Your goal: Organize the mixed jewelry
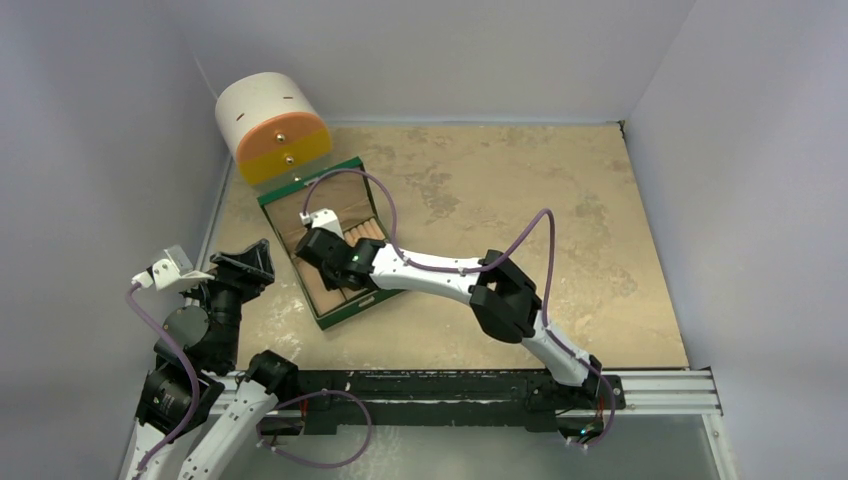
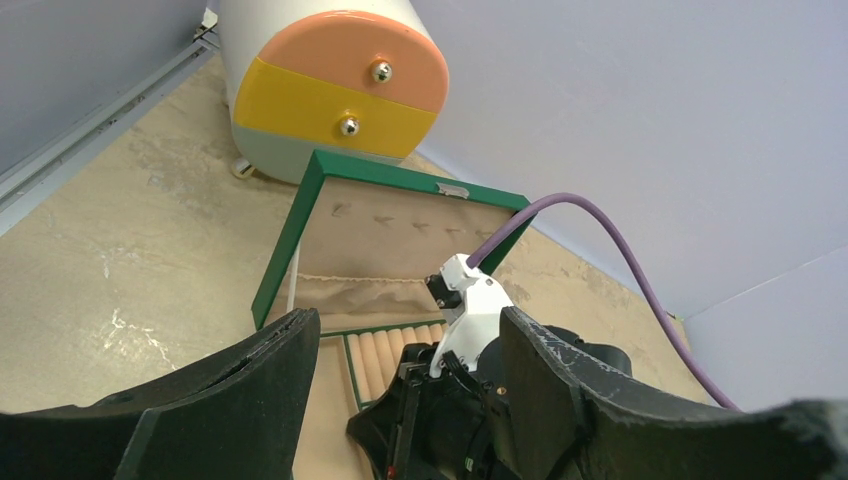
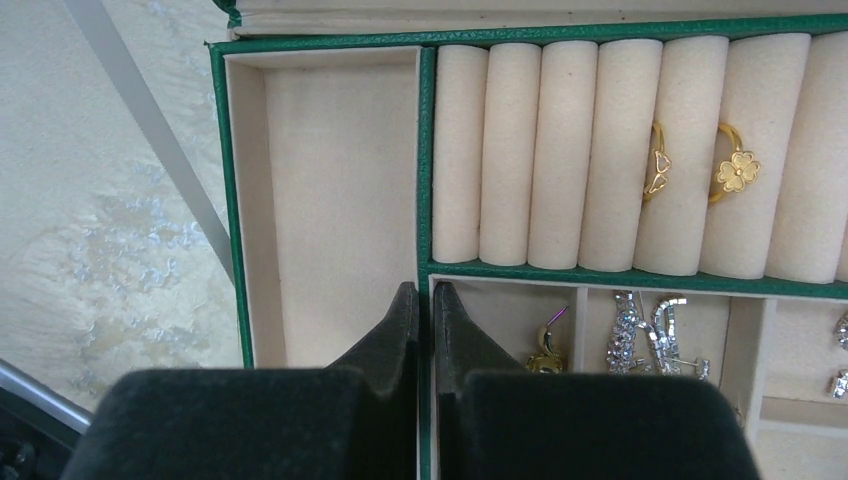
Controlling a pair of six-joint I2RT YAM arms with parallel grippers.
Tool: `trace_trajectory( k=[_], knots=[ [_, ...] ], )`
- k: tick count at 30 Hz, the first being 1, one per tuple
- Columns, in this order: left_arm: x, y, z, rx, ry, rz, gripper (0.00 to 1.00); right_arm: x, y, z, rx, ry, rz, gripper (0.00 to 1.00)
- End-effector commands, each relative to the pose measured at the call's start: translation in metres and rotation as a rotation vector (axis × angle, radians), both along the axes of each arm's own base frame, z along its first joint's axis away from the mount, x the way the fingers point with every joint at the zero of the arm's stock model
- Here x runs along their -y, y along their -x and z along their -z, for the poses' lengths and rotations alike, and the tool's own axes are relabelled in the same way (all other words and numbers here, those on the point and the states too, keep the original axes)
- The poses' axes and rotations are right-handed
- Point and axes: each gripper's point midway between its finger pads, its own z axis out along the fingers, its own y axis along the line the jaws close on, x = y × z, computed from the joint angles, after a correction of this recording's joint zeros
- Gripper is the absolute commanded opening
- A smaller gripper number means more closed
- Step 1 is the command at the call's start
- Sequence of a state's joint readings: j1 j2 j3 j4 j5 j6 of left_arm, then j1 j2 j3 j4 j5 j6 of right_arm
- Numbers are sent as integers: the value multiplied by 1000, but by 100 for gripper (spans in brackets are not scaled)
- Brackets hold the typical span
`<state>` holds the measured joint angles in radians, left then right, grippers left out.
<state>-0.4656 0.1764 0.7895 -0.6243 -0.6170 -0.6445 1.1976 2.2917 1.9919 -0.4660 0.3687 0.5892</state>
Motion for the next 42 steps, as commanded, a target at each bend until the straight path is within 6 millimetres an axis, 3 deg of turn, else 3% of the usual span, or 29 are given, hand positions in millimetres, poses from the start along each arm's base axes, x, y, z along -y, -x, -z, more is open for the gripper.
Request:
trace_trajectory(
  k=[1,9,17,22,34,42],
  knots=[
    [-2,3,-13,38,29,-3,65,-9,24,-8,-58,-43,-19,0],
    [-1,3,-13,36,28,-2,65,-16,32,-3,-94,-67,-33,0],
    [-1,3,-13,35,26,-3,65,-23,34,-14,-72,-84,-51,17],
    [-1,2,-12,30,23,-3,65,-19,30,-33,-30,-98,-44,27],
    [0,-2,-9,10,15,-8,65,24,23,-88,98,-97,-25,34],
    [0,-5,-6,-9,6,-16,65,70,-5,-110,251,2,-17,39]
  ],
)
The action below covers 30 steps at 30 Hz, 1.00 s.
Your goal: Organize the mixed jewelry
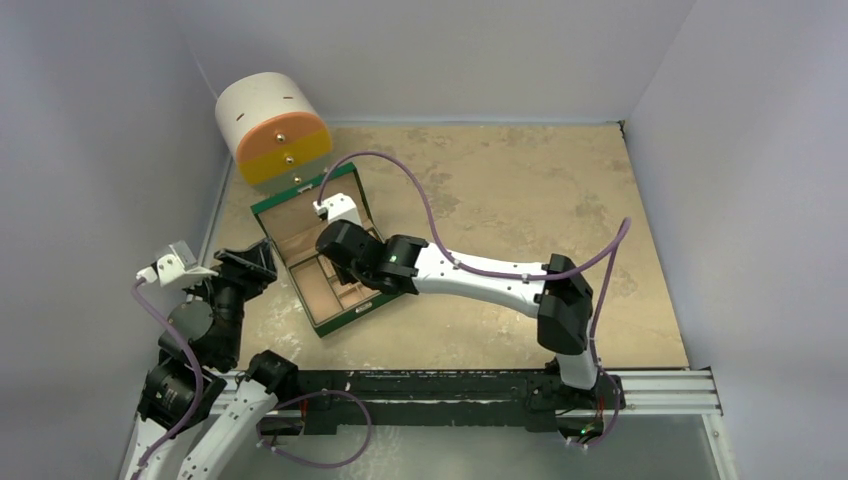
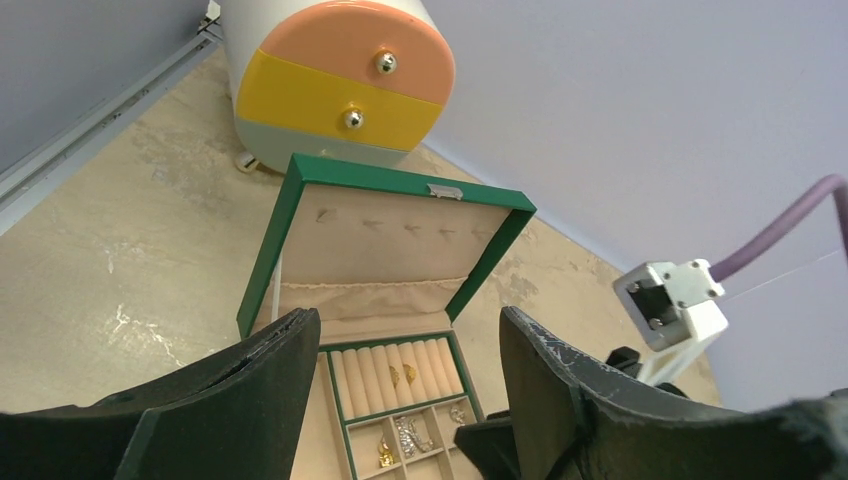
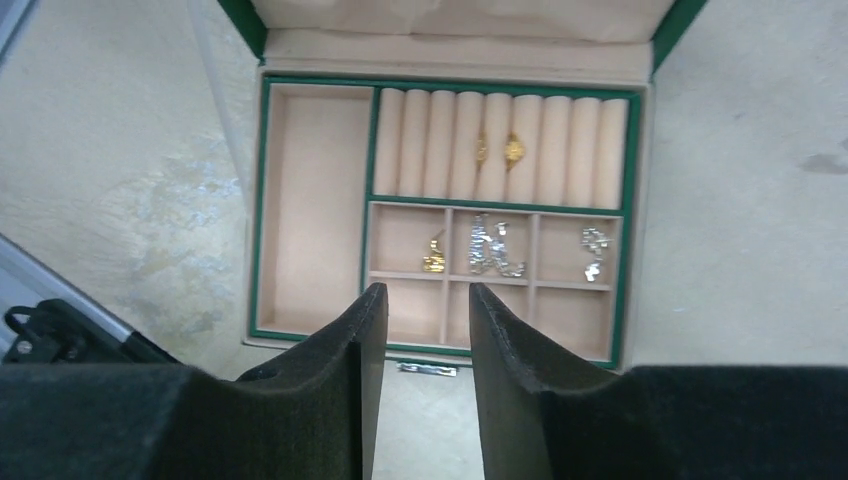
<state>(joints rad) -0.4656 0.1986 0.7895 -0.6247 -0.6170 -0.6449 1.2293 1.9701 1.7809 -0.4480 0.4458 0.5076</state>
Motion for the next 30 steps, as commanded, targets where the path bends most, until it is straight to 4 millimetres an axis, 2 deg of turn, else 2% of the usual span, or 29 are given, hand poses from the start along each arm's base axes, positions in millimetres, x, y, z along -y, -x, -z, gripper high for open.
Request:
trace_trajectory(
  k=[1,5,10,17,30],
  knots=[
    [-2,-2,-8,7,14,-18,65,31,-27,-17,130,58,28,39],
    [-1,-4,-6,-5,9,-22,65,57,-46,-8,123,52,57,39],
    [-1,-7,-4,-19,2,-25,65,73,-61,17,21,-16,45,38],
    [0,-10,-1,-37,-6,-28,65,77,-68,38,-26,-8,63,43],
    [1,-12,0,-45,-11,-32,65,77,-80,73,-120,-24,64,40]
  ],
)
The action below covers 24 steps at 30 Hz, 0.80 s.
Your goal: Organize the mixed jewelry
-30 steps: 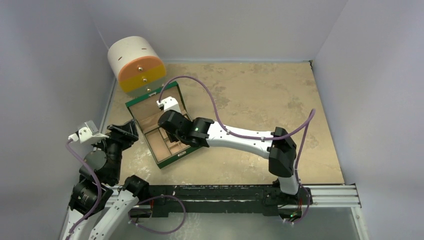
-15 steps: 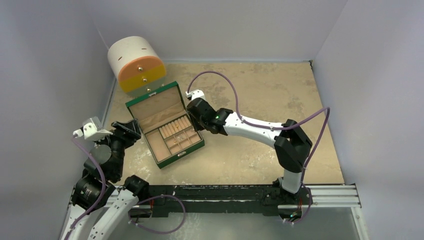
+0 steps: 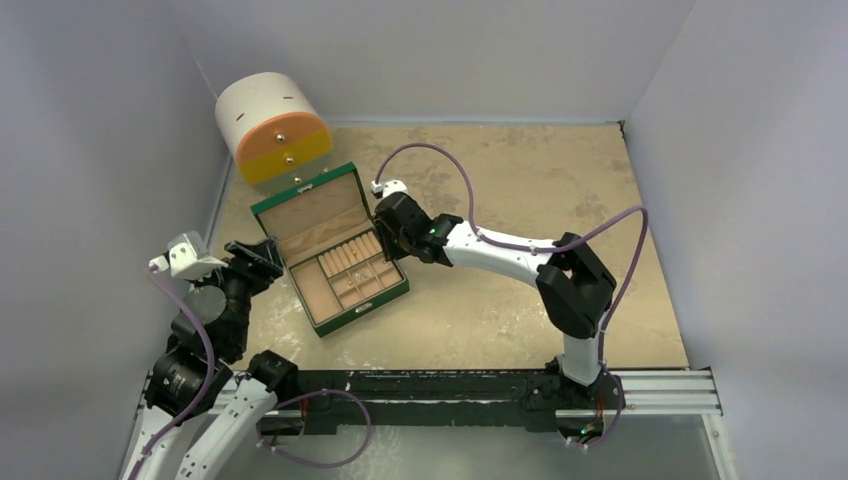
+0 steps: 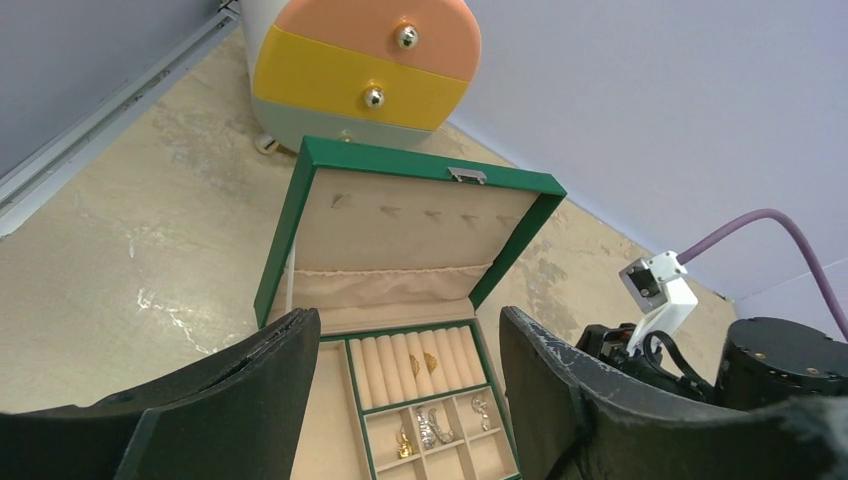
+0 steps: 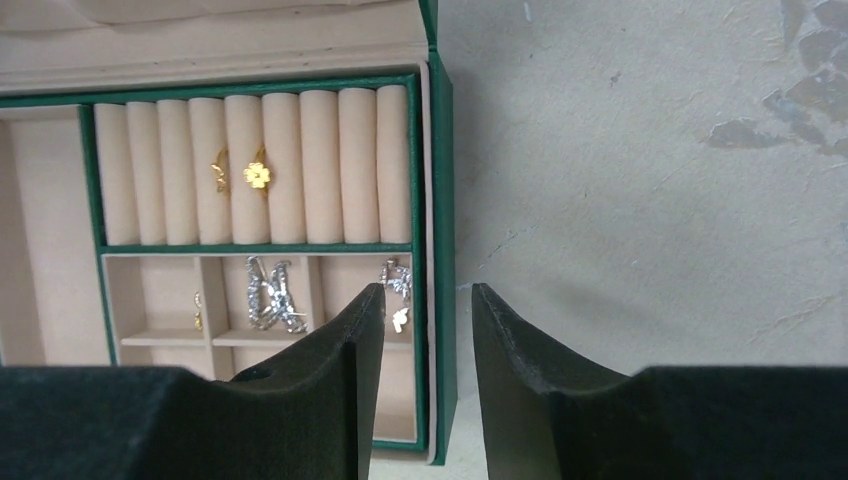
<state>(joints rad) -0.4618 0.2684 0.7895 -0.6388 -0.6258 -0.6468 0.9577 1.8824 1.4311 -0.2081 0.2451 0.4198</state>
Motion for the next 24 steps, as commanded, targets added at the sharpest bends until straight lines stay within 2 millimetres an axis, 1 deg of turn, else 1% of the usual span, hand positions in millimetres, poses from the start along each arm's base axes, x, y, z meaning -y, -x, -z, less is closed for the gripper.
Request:
trace_trajectory(
  k=[1,8,20,22,24],
  knots=[
    [-3,-1,-13,29,24,-19,65,-7,-2,8,-31,-32,-7,39],
    [-2,-1,-13,29,24,-19,65,-6,3,21,-66,-19,-14,35],
    [-1,-3,-12,22,21,-15,65,0,10,24,-86,-18,-16,29],
    [-1,-3,-12,21,20,-13,65,0,11,26,-91,-19,-17,27],
    [-1,-3,-11,20,19,-13,65,0,12,27,-94,-20,-17,21]
  ],
)
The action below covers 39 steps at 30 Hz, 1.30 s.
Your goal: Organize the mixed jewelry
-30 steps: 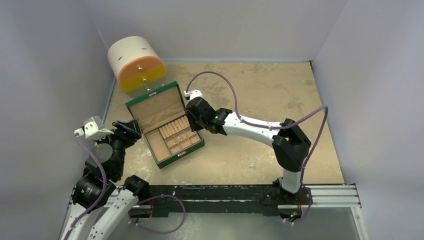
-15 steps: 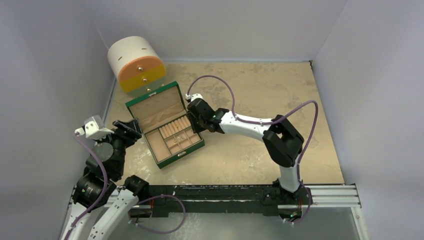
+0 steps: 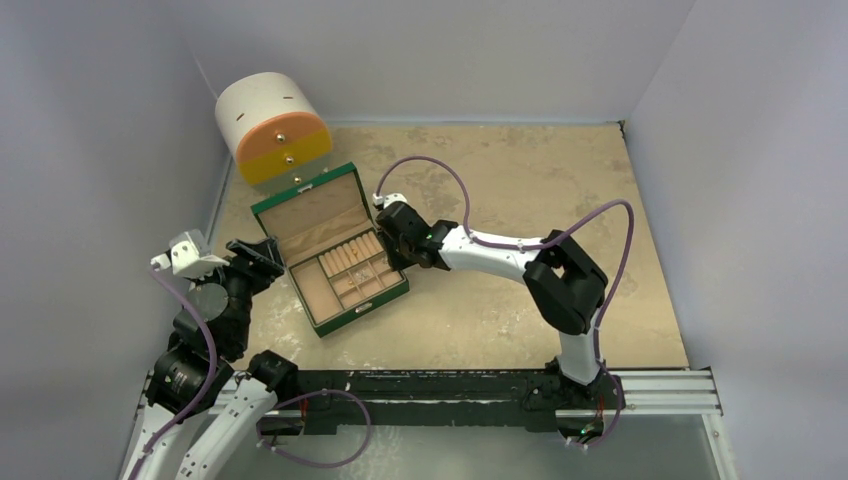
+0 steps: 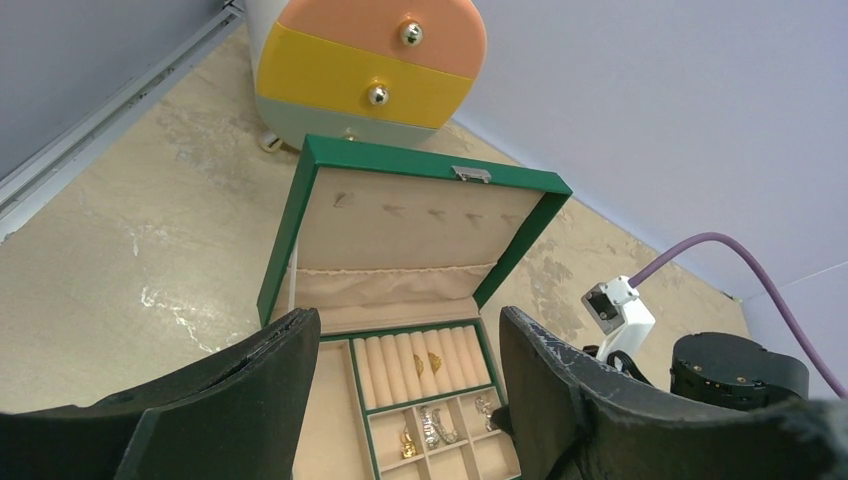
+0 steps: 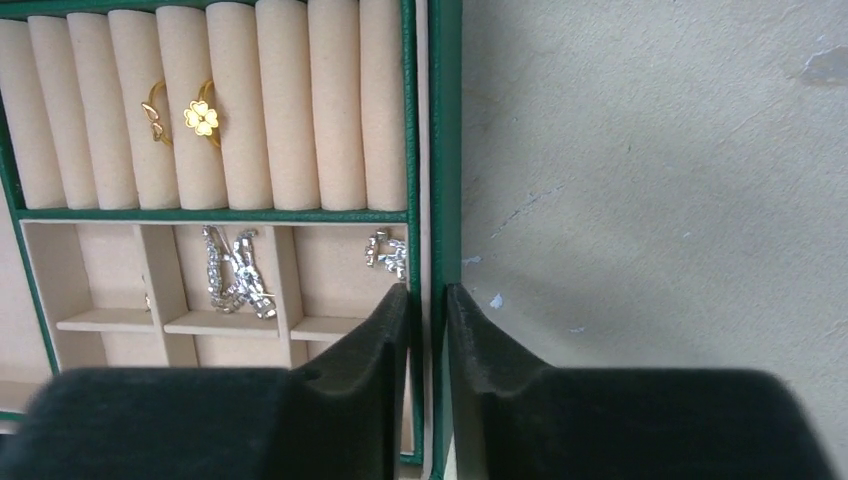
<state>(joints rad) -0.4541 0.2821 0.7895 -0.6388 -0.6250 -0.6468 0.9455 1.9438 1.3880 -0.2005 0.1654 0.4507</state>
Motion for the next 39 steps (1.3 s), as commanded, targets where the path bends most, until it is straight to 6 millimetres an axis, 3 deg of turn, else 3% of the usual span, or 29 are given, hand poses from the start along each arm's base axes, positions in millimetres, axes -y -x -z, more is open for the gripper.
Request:
trace_trajectory(
  k=[1,4,14,24,39],
  knots=[
    [0,-1,-13,32,25,-7,65,-3,-2,-18,23,-48,6,15],
    [-1,-1,-13,32,24,-8,65,0,-2,-19,26,-44,17,0],
    [-1,-2,-13,27,22,-14,65,35,-15,-19,39,-27,134,0],
    [-2,-2,-12,24,21,-17,65,114,-28,-27,76,8,300,0],
    [-1,-5,-9,8,13,-19,65,221,-5,-28,125,120,477,0]
  ],
)
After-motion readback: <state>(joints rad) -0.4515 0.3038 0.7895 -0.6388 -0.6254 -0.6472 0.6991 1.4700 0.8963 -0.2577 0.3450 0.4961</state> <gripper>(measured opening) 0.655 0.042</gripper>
